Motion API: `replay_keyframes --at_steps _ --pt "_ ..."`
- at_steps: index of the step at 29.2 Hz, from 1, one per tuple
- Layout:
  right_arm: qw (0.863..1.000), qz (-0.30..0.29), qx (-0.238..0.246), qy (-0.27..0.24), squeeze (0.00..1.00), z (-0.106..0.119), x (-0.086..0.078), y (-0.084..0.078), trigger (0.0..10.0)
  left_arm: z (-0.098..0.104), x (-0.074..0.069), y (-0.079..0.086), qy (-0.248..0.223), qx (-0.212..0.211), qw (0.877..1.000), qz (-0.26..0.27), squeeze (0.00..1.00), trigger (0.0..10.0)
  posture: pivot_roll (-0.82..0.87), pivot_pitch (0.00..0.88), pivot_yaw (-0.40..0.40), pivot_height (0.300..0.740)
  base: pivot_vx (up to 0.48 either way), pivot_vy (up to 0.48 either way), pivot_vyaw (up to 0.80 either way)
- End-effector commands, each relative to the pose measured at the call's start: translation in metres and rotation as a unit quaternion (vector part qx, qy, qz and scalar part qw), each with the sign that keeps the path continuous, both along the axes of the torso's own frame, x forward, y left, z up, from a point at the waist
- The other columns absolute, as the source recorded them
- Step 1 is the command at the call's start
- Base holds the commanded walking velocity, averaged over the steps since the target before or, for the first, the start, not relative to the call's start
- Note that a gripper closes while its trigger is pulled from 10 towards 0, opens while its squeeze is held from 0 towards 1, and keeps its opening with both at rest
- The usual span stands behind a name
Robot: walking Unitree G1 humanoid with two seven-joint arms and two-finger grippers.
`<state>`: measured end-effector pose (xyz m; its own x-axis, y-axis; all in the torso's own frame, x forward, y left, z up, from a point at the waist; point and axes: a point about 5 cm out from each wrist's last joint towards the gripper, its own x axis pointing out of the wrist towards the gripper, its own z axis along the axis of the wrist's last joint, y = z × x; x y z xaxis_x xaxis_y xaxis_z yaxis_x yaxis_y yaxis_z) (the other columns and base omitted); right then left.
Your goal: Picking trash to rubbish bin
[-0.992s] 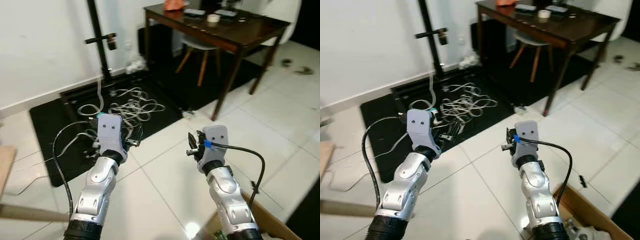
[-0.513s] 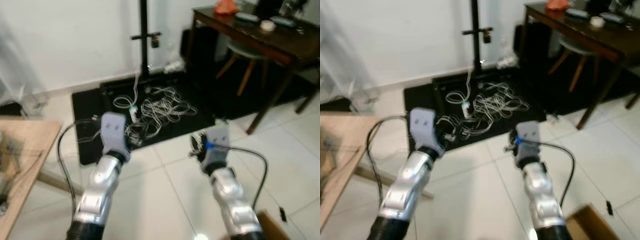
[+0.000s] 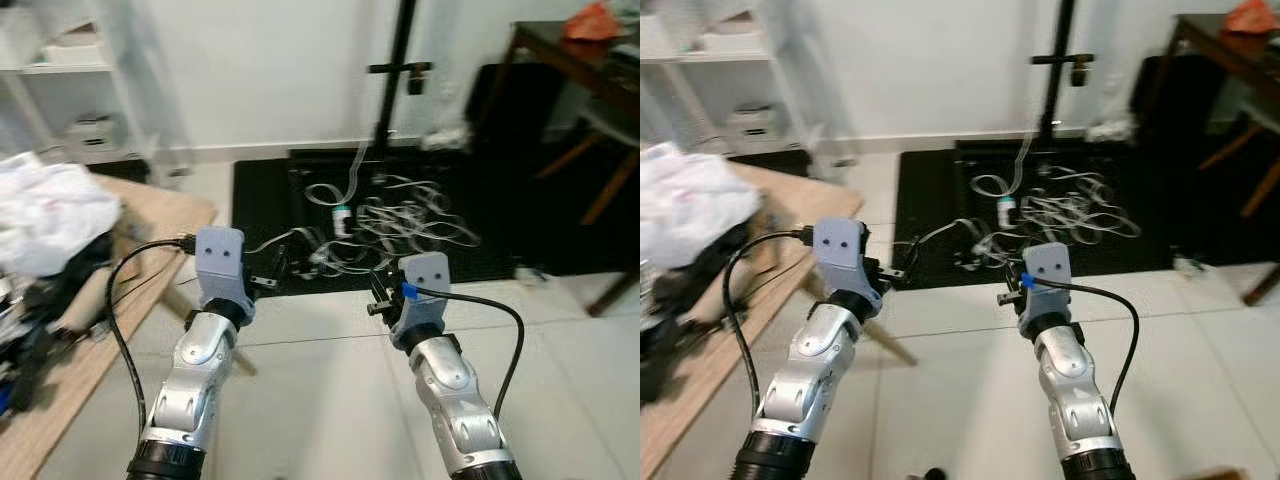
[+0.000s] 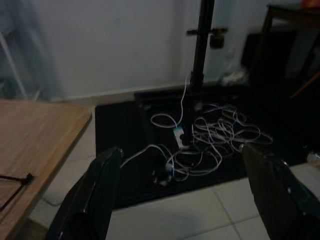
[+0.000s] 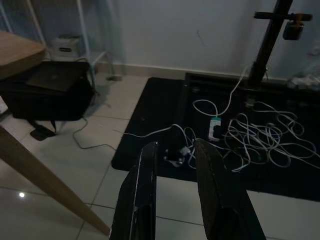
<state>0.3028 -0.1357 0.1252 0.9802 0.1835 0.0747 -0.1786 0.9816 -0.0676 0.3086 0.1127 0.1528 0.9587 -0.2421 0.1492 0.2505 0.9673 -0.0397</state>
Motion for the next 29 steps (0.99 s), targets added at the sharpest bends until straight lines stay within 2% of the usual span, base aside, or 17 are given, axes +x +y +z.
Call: replay_keyframes --at_steps 1,29 --pt "1.000 -0.001 0.002 0.006 0.00 -0.0026 -0.0011 0.0000 10.0 -0.0022 -0.0005 0.0009 0.008 0.003 1.000 0.001 0.00 10.0 -0.03 0.128 0.006 0.740 0.000 0.000 0.80" --pt "1.000 0.007 -0.005 0.006 0.00 -0.0013 -0.0015 0.0004 10.0 -0.0034 -0.0006 -0.0012 0.011 -0.002 1.000 0.000 0.00 10.0 -0.03 0.134 0.001 0.740 0.000 0.000 0.80"
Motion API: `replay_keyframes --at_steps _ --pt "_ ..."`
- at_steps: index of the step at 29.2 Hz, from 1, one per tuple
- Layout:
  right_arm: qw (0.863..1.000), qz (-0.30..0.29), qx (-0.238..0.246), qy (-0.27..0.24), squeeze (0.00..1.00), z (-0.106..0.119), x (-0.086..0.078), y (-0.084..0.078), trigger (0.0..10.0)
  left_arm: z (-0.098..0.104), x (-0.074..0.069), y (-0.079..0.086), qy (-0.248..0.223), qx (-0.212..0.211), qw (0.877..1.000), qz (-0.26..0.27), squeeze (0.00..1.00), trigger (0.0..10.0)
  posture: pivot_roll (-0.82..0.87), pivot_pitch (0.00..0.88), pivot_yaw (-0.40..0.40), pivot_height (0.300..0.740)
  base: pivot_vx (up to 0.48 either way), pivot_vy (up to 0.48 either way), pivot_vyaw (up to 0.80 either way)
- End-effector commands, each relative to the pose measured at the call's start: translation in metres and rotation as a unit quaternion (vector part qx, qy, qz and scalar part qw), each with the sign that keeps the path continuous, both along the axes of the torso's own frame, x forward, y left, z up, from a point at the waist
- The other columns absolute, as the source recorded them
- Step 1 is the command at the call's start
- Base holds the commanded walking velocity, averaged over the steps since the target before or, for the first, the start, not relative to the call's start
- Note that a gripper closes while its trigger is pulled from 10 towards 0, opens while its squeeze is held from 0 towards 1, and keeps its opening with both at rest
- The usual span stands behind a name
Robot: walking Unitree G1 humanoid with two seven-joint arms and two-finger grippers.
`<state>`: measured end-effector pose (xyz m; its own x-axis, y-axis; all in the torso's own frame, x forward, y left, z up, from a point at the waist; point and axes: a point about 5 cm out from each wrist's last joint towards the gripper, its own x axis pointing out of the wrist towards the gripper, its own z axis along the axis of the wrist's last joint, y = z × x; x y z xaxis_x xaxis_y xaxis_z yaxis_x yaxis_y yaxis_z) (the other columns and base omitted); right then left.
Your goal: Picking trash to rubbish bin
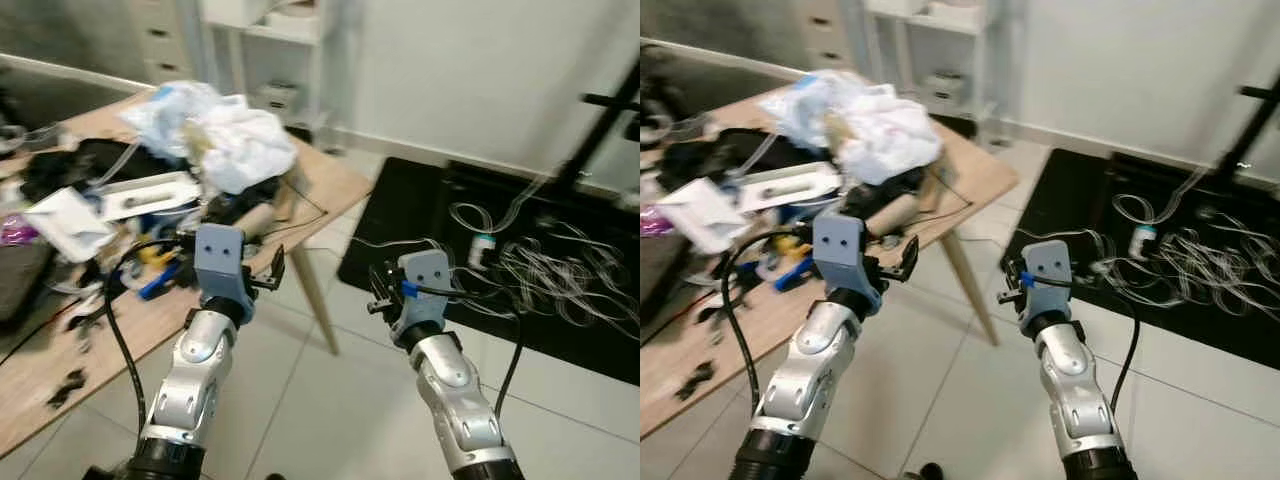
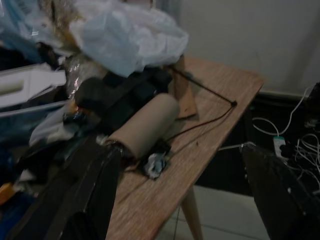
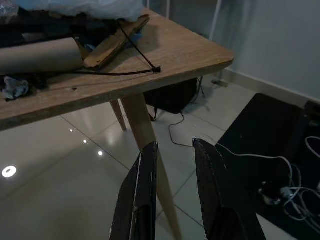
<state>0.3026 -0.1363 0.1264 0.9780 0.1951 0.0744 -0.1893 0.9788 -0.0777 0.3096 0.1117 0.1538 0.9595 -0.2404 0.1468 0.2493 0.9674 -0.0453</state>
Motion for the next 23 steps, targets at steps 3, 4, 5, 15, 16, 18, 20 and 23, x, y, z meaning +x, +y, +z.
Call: replay_keyframes --at_steps 3,4,5,15,16,18,20,23 --pt "1.000 0.003 -0.001 0.006 0.00 -0.0021 -0.0017 0.0011 10.0 -0.0049 -0.0023 -0.0010 0.009 -0.001 1.000 0.000 0.00 10.0 -0.03 0.134 0.001 0.740 0.000 0.000 0.80" --pt "1.000 0.004 -0.002 0.006 0.00 -0.0020 -0.0014 0.0010 10.0 -0.0049 -0.0021 -0.0011 0.010 -0.001 1.000 0.000 0.00 10.0 -0.04 0.137 -0.005 0.740 0.000 0.000 0.80" --pt "1.000 0.004 -0.002 0.006 0.00 -0.0020 -0.0014 0.0010 10.0 -0.0049 -0.0021 -0.0011 0.010 -0.001 1.000 0.000 0.00 10.0 -0.04 0.137 -0.005 0.740 0.000 0.000 0.80" --pt "1.000 0.009 -0.004 0.005 0.00 -0.0014 -0.0009 0.0024 10.0 -0.0047 -0.0021 -0.0009 0.009 -0.001 1.000 0.001 0.00 10.0 -0.04 0.137 -0.005 0.740 0.000 0.000 0.80" --pt "1.000 0.010 -0.004 0.005 0.00 -0.0014 -0.0010 0.0026 10.0 -0.0047 -0.0021 -0.0009 0.009 -0.001 1.000 0.001 0.00 10.0 -0.04 0.137 -0.005 0.740 0.000 0.000 0.80" --pt "1.000 0.011 -0.004 0.005 0.00 -0.0016 -0.0014 0.0030 10.0 -0.0046 -0.0021 -0.0009 0.009 -0.001 1.000 0.001 0.00 10.0 -0.04 0.137 -0.005 0.740 0.000 0.000 0.80" --pt "1.000 0.012 -0.005 0.005 0.00 -0.0018 -0.0016 0.0032 10.0 -0.0046 -0.0021 -0.0009 0.010 -0.001 1.000 0.001 0.00 10.0 -0.04 0.137 -0.005 0.740 0.000 0.000 0.80" --pt "1.000 0.013 -0.005 0.005 0.00 -0.0020 -0.0021 0.0036 10.0 -0.0046 -0.0026 -0.0005 0.010 -0.001 1.000 0.001 0.00 10.0 -0.03 0.139 -0.004 0.740 0.000 0.000 0.80"
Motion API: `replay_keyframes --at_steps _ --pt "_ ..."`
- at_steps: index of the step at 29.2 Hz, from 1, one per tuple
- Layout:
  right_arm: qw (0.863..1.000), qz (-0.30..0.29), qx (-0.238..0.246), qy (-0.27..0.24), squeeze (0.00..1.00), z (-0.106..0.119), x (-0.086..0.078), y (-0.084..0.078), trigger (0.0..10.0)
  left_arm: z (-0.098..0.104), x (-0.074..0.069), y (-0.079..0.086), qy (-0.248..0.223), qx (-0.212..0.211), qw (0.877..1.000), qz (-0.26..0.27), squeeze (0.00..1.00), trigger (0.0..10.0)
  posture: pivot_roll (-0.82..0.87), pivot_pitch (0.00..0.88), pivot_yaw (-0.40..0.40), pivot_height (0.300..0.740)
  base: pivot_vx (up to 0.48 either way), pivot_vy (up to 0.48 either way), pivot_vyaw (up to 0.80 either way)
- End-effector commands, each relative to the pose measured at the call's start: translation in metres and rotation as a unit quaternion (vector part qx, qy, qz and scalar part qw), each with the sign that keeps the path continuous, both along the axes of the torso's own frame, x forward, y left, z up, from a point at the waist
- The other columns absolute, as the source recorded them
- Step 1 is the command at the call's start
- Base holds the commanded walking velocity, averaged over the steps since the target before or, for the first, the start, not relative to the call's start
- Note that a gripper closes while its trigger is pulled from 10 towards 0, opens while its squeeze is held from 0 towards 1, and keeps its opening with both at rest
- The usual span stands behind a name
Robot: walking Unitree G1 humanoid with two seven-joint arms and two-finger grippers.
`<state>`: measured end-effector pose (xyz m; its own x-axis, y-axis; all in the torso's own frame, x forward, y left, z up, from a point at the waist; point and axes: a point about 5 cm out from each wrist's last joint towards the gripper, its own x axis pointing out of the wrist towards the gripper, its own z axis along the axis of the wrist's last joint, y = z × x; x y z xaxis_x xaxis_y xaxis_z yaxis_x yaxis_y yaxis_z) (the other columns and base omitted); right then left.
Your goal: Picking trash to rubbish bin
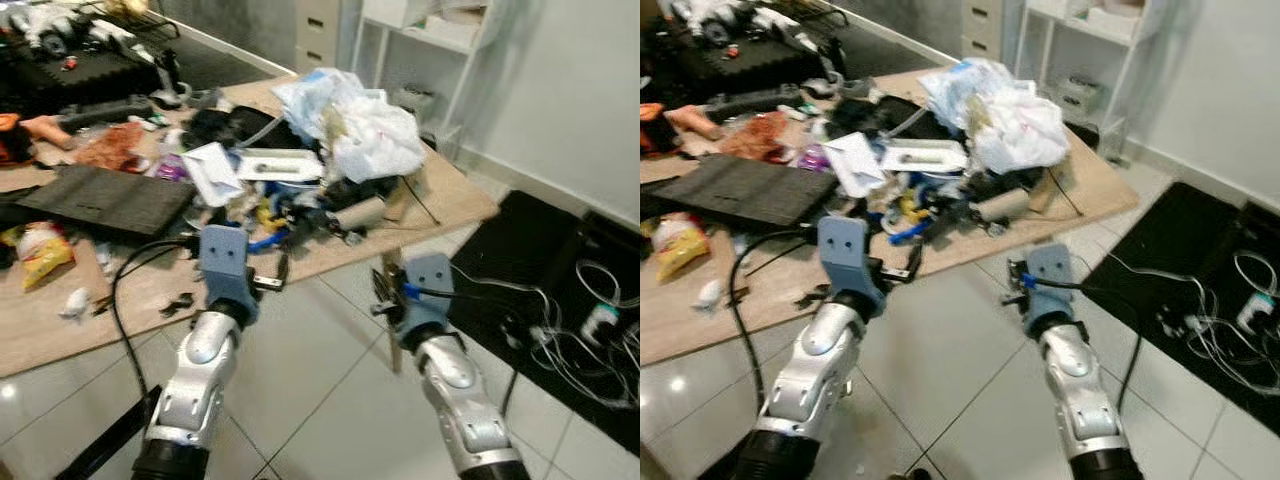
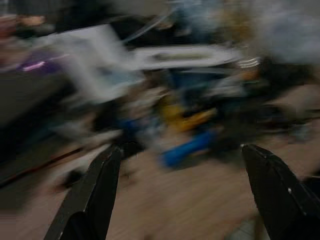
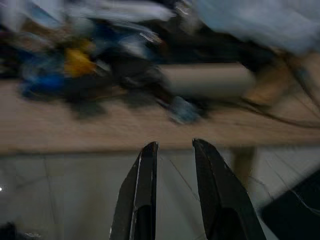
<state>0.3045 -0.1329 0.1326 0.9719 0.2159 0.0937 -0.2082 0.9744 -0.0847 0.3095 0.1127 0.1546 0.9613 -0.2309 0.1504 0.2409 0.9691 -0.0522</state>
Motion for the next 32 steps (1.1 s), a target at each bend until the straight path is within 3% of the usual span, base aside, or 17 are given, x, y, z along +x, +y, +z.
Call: replay_keyframes --at_steps 1,32 --pt "1.000 0.003 -0.003 0.016 0.00 -0.0083 -0.0040 0.0004 10.0 -0.0053 -0.0026 -0.0014 0.011 0.003 1.000 -0.004 0.00 10.0 -0.03 0.139 -0.004 0.740 0.000 0.000 0.80" --pt "1.000 0.011 -0.003 0.014 0.00 -0.0094 -0.0051 0.0033 10.0 -0.0062 -0.0046 -0.0015 0.012 0.006 1.000 -0.008 0.00 10.0 -0.03 0.117 0.001 0.740 0.000 0.000 0.80"
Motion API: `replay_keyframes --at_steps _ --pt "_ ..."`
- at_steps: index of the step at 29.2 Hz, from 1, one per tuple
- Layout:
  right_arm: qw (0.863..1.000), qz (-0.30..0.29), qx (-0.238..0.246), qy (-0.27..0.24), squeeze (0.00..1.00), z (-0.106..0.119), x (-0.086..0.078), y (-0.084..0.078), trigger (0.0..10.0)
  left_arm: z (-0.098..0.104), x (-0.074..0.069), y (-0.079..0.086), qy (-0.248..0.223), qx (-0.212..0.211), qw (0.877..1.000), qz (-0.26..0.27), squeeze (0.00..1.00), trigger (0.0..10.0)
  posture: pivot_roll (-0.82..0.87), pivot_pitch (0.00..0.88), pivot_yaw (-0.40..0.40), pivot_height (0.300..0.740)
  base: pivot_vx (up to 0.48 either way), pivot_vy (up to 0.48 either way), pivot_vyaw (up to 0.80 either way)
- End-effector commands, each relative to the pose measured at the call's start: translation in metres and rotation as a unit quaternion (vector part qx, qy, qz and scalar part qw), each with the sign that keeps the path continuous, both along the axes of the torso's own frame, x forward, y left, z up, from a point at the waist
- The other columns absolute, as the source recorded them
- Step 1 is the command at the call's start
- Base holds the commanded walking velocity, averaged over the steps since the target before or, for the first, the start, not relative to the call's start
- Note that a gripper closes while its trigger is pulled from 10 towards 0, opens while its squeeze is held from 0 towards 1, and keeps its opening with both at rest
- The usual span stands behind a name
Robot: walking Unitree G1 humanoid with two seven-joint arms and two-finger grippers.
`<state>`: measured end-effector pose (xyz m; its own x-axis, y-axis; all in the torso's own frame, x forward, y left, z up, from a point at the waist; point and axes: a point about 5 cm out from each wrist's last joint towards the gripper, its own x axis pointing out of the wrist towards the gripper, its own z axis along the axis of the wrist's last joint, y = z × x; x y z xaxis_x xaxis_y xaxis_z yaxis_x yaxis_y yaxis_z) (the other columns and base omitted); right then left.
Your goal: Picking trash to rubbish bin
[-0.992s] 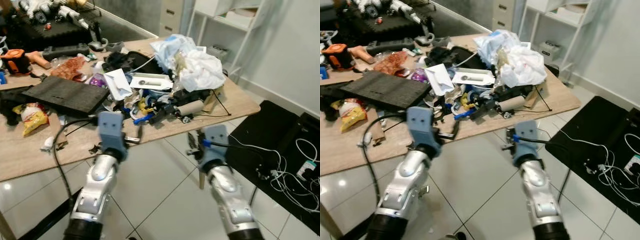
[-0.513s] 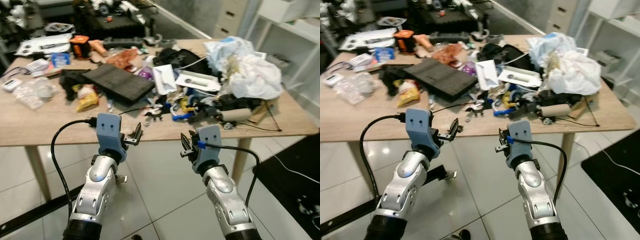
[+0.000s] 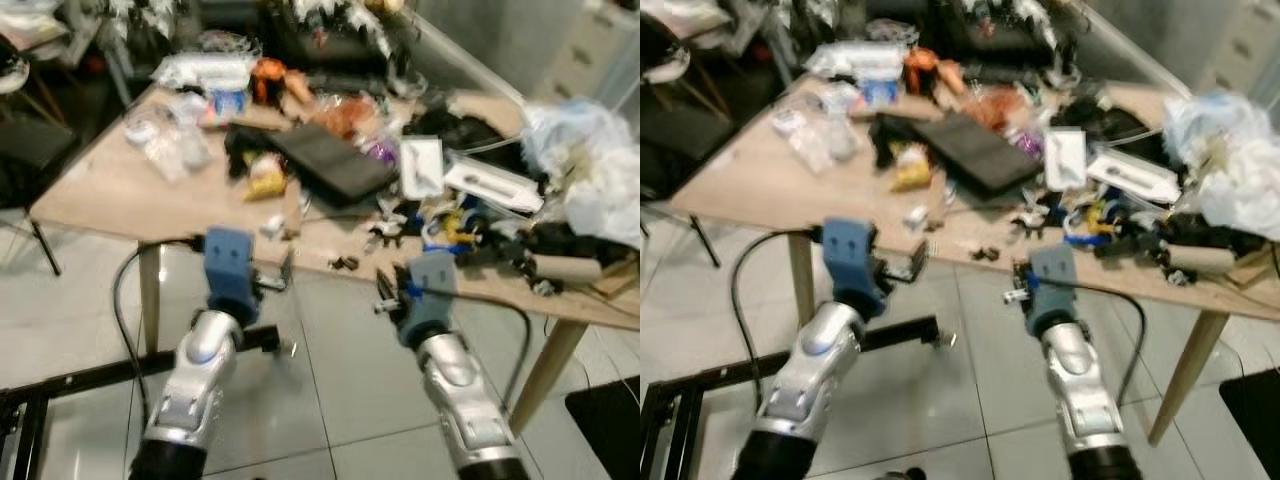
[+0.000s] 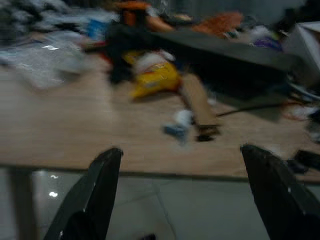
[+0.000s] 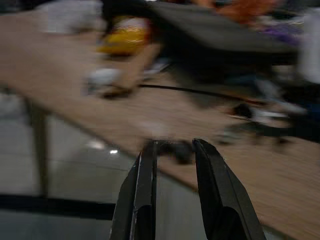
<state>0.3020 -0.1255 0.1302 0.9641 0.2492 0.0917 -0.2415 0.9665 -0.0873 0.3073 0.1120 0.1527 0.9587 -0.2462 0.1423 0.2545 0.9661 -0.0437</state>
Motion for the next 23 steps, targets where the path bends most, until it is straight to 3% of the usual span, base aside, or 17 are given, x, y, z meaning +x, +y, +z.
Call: replay_keyframes --at_steps 1,3,10,13,23 --pt "1.000 -0.007 0.000 0.014 0.00 -0.0070 -0.0026 -0.0041 10.0 -0.0046 -0.0024 -0.0004 0.010 0.001 1.000 -0.001 0.00 10.0 -0.03 0.117 0.001 0.740 0.000 0.000 0.80" --pt "1.000 -0.009 -0.001 0.011 0.00 -0.0066 -0.0029 -0.0044 10.0 -0.0049 -0.0025 -0.0002 0.011 0.002 1.000 -0.001 0.00 10.0 -0.03 0.120 0.001 0.740 0.000 0.000 0.80" --pt "0.999 -0.021 0.037 0.012 0.00 -0.0053 -0.0037 -0.0095 10.0 -0.0077 -0.0029 -0.0030 0.020 0.004 1.000 -0.009 0.00 10.0 -0.03 0.126 0.002 0.740 0.000 0.000 0.00" --pt "0.998 -0.022 0.061 0.027 0.00 -0.0077 -0.0045 -0.0104 10.0 -0.0080 -0.0031 -0.0038 0.020 0.004 1.000 -0.010 0.00 10.0 -0.04 0.130 0.004 0.740 0.000 0.000 -0.80" --pt "0.998 -0.029 0.059 0.023 0.00 -0.0080 -0.0052 -0.0120 10.0 -0.0080 -0.0036 -0.0029 0.021 0.007 1.000 -0.012 0.00 10.0 -0.04 0.131 0.008 0.740 0.000 0.000 -0.80"
